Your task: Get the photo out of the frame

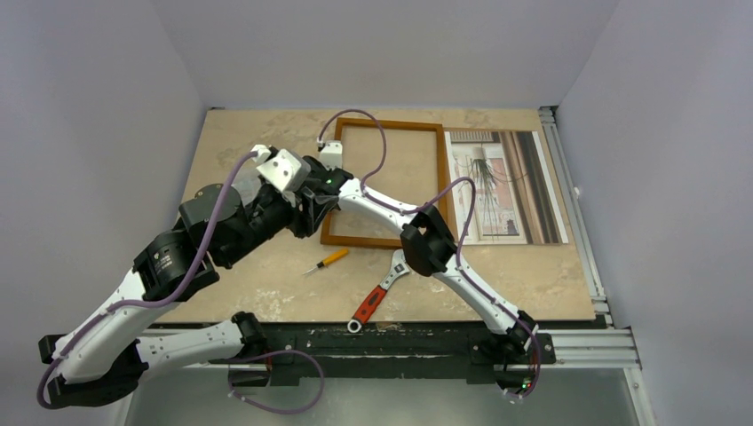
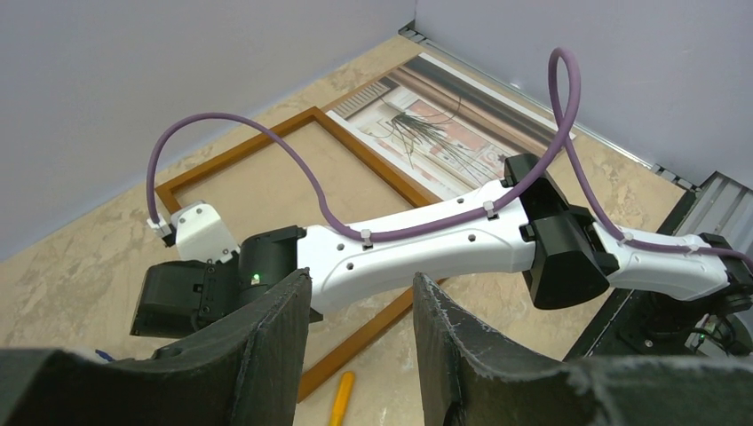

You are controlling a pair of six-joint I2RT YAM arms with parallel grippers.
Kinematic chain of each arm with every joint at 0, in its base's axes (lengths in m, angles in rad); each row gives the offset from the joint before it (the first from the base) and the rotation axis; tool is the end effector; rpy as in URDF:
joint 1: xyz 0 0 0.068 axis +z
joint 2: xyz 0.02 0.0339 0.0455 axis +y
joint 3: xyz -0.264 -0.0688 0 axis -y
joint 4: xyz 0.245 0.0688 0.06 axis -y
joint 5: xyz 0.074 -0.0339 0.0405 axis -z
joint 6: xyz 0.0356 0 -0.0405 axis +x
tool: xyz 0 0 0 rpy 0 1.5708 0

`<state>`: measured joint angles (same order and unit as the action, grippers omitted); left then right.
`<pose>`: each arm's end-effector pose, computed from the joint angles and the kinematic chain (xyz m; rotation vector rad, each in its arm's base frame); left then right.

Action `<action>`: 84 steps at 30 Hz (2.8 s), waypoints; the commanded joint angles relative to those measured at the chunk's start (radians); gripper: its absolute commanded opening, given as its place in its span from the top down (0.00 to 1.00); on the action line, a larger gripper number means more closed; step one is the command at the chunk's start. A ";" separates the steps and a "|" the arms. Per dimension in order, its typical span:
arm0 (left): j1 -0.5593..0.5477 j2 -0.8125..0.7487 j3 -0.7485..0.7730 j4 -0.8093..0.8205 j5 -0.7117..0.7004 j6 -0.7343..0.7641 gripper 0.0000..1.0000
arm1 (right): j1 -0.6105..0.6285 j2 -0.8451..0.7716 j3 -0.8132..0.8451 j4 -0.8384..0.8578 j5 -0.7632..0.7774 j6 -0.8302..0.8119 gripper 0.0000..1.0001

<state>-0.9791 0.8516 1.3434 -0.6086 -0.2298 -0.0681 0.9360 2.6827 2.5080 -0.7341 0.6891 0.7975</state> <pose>0.0857 -0.1130 0.4680 0.5948 1.6133 -0.5898 0.3567 0.4462 0.1669 0.1189 2.2229 0.0655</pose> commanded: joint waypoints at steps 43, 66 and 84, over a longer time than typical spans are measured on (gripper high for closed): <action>0.011 0.792 0.190 0.249 0.533 -0.400 0.47 | -1.107 -1.552 -1.791 0.239 -0.539 -0.204 0.45; 0.020 1.511 0.743 0.294 0.780 -0.523 0.49 | -1.798 -1.610 -2.077 0.667 -1.028 -0.172 0.26; 0.052 1.642 0.931 0.239 0.668 -0.411 0.44 | -1.833 -1.373 -2.085 0.916 -1.121 -0.139 0.22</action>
<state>-0.9550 2.4432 2.2288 -0.4522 0.4255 -0.4294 -0.8871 1.2720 0.4294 0.1097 -0.3923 0.6559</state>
